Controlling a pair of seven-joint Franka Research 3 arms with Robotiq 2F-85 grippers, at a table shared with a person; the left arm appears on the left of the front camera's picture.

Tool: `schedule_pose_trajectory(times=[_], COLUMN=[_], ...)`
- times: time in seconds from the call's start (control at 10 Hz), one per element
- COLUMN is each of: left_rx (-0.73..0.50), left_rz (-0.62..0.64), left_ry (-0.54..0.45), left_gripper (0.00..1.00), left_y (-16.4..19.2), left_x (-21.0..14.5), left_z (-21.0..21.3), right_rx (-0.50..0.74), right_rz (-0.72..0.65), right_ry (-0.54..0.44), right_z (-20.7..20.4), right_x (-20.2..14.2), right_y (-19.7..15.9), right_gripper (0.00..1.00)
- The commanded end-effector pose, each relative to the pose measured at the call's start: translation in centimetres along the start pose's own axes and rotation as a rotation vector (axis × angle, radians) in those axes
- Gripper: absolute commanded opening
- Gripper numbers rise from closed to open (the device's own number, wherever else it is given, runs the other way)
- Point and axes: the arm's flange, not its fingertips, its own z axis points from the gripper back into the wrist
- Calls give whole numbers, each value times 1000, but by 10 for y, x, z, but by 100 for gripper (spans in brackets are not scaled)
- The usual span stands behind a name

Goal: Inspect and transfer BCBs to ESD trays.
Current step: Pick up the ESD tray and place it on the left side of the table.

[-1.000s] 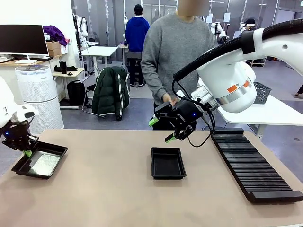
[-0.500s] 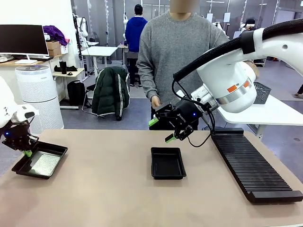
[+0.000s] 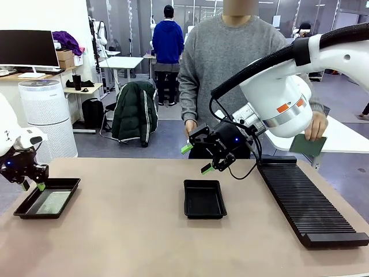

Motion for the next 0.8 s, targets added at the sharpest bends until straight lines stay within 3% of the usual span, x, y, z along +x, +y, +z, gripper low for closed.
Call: schedule_pose_trajectory(times=[0.0,0.1,0.7], left_rx=[-15,-15,1], left_rz=[18,16,-1], left_ry=[-6,-8,-13], left_gripper=[90,100,100], left_y=[0,0,0], left_x=[-2,-2,1], left_z=[2,4,6], right_rx=[-8,-8,-8], right_rz=[0,0,0], right_ry=[4,4,4], right_z=[-1,-1,-1], right_x=[0,0,0], right_y=[0,0,0], right_gripper=[100,100,100])
